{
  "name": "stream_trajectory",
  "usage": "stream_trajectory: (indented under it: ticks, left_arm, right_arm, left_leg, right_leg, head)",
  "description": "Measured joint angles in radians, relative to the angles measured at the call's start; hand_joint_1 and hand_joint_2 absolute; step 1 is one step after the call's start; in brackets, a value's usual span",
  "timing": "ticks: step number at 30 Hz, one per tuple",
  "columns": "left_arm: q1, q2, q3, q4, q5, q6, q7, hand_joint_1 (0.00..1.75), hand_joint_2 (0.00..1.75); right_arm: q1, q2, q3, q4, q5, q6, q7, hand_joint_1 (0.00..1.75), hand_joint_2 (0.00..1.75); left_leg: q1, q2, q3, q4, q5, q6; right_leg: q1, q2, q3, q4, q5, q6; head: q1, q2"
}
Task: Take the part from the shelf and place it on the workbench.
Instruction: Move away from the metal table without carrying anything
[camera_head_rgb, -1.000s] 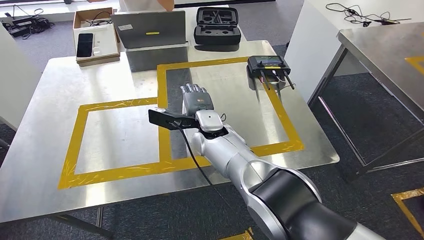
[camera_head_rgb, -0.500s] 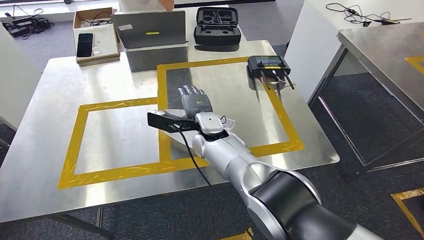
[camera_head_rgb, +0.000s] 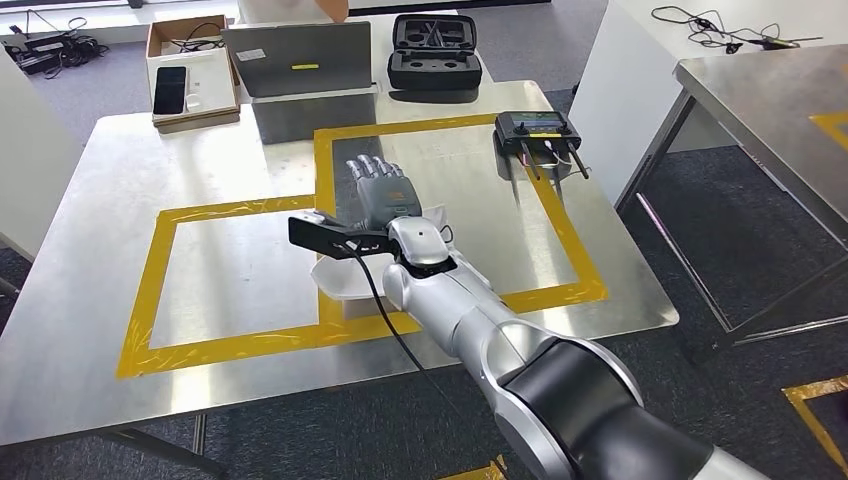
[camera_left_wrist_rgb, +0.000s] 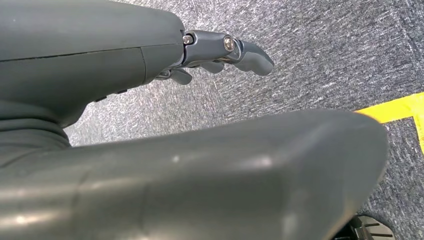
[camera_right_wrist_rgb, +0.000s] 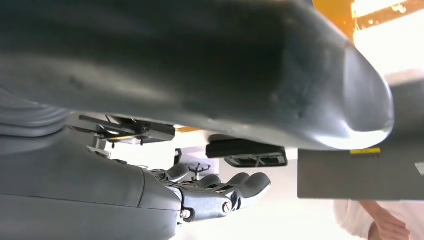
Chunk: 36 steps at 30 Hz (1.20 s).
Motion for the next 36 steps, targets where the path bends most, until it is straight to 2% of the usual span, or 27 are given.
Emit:
stream_trajectory:
  ticks: [21, 35, 36]
  left_arm:
    - [-0.005, 0.001, 0.000, 0.000, -0.009, 0.000, 0.001, 0.00, 0.00]
    - [-0.021, 0.001, 0.000, 0.000, -0.006, 0.000, 0.011, 0.00, 0.00]
    - [-0.021, 0.001, 0.000, 0.000, -0.006, 0.000, 0.012, 0.00, 0.44]
  right_arm:
    - [-0.119, -0.020, 0.000, -0.048, 0.008, -0.025, 0.019, 0.00, 0.00]
    - [-0.200, -0.017, 0.000, -0.061, 0.037, 0.009, 0.044, 0.00, 0.00]
    - [-0.200, -0.016, 0.000, -0.061, 0.039, 0.010, 0.045, 0.00, 0.00]
  left_leg:
    - [0.000, 0.000, 0.001, 0.000, 0.000, 0.000]
    - [0.000, 0.000, 0.001, 0.000, 0.000, 0.000]
    - [0.000, 0.000, 0.001, 0.000, 0.000, 0.000]
  right_leg:
    - [0.000, 0.000, 0.000, 0.000, 0.000, 0.000]
    - [0.000, 0.000, 0.001, 0.000, 0.000, 0.000]
    - [0.000, 0.000, 0.001, 0.000, 0.000, 0.000]
  head:
    - [0.000, 0.000]
    - [0.000, 0.000]
    - [0.000, 0.000]
